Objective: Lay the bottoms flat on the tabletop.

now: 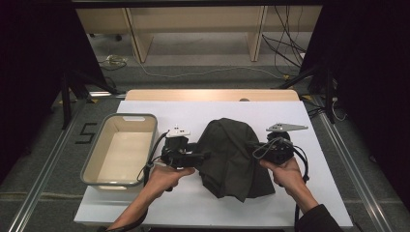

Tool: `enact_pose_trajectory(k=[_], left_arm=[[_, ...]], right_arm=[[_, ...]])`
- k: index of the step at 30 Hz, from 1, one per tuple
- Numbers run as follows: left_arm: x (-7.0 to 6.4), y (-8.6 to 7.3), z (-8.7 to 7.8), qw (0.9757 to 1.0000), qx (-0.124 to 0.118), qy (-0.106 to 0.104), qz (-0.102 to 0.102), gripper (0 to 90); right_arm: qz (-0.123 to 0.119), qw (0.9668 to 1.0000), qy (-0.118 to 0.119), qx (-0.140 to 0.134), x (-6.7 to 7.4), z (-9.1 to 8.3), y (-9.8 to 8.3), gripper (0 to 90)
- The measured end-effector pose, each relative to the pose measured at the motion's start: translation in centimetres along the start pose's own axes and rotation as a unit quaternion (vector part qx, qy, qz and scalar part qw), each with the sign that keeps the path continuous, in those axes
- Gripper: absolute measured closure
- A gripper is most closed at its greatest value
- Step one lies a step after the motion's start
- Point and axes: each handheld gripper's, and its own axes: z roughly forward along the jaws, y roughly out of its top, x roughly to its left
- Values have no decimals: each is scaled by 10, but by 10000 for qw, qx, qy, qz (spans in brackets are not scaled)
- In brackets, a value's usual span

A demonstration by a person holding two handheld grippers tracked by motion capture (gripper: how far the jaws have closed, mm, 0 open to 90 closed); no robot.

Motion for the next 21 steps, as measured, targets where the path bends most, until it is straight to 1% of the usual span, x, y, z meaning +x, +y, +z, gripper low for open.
enact_pose_trajectory(k=[1, 3, 4, 7, 8, 9, 11, 12, 13, 14, 15, 17, 20, 21], left_arm=[[4, 0, 2, 9999, -6, 119, -15, 346], [10, -1, 5, 9997, 22, 221, -80, 335], [15, -2, 7, 9996, 32, 239, -152, 331], [19, -6, 13, 9993, 161, 221, -253, 325], [18, -7, 15, 9993, 183, 204, -239, 322], [17, -8, 16, 9994, 243, 181, -174, 318], [13, -7, 16, 9995, 256, 180, -76, 312], [12, -7, 14, 9995, 266, 184, -8, 310], [9, -5, 10, 9994, 235, 215, 111, 309], [9, -3, 7, 9994, 213, 212, 166, 310], [8, 0, 2, 9996, 130, 199, 162, 309], [10, 3, -5, 9998, -3, 180, 72, 309], [14, 4, -9, 9998, -53, 177, -11, 310], [15, 4, -8, 9998, -57, 167, -48, 310]], right_arm=[[-12, 10000, 1, 4, 0, 0, 0, 879], [-48, 10000, -17, 15, 1, -2, 0, 879], [-50, 10000, -28, 12, 1, -2, -1, 879], [-54, 10000, -55, 3, -2, -6, -1, 879], [-46, 10000, -60, 4, -2, -7, -1, 879], [-52, 10000, -75, -11, -3, -8, -1, 880], [-53, 9999, -137, -23, -5, -13, -1, 880], [-71, 9998, -197, -30, -8, -16, -1, 882], [-101, 9996, -271, -28, -9, -18, -1, 883], [-171, 9990, -423, -20, -13, -21, -2, 885], [-188, 9985, -517, -6, -15, -23, -3, 886], [-40, 9978, -667, -12, -28, -29, -6, 886], [112, 9958, -914, -2, -44, -37, -11, 887], [128, 9952, -973, 1, -47, -39, -12, 887]])
